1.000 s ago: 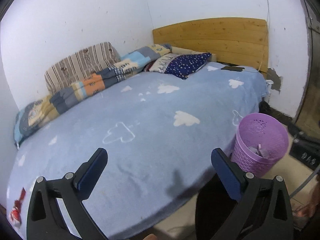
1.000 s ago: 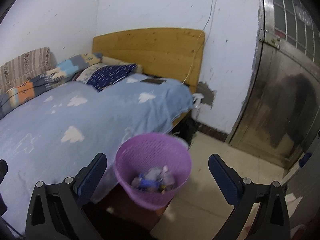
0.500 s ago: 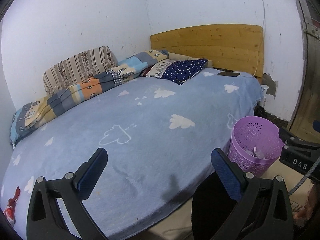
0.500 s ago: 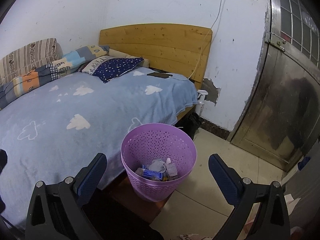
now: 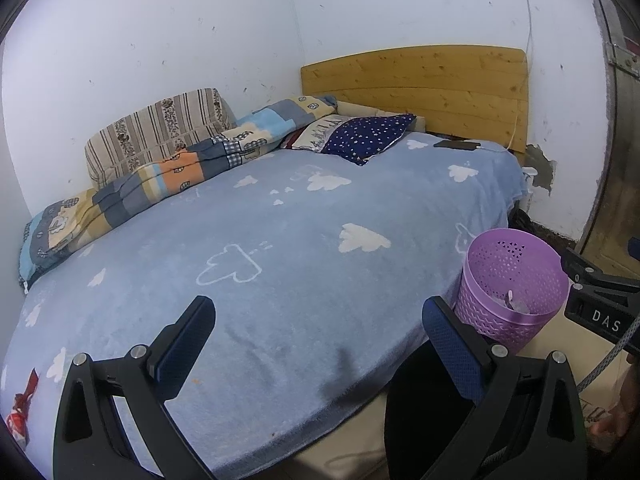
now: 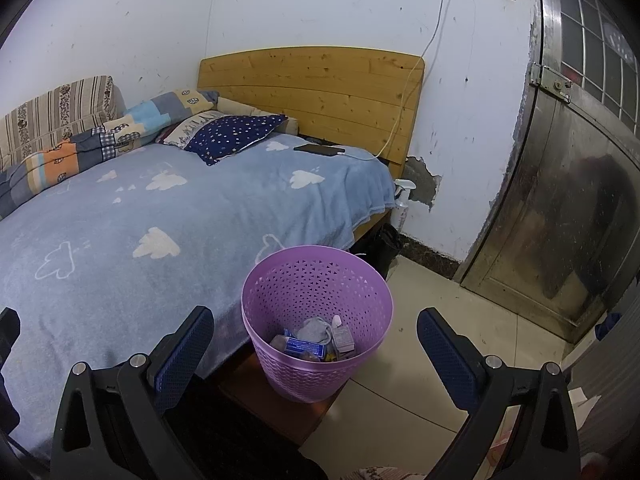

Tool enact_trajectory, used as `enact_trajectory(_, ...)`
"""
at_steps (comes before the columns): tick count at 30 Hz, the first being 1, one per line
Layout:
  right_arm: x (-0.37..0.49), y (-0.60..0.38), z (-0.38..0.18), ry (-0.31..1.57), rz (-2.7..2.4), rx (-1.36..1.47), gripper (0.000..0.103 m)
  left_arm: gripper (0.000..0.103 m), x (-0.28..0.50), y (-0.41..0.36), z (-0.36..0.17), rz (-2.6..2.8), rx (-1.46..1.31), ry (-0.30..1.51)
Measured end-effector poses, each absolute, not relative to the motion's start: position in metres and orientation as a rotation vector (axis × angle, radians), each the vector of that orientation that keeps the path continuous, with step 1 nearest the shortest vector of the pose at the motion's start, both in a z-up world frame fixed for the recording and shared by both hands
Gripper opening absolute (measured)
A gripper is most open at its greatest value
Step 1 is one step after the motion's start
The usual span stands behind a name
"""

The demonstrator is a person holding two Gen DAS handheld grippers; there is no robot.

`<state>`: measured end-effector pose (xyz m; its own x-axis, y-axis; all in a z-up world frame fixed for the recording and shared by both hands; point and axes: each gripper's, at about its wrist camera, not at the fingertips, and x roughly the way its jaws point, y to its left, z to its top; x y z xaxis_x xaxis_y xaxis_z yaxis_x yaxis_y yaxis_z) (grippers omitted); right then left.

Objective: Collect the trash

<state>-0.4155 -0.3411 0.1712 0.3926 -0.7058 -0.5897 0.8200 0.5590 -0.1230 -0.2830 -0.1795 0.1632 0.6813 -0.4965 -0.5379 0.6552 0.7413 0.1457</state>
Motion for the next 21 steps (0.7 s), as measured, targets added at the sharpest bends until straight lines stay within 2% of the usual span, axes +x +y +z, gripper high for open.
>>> enact_trajectory(21,-0.4146,-0.3432,0.1687,0.660,-0.976,0.210,0.102,0.103,-0.2831,-0.1814,0.1584,-0.661,0.344,0.502)
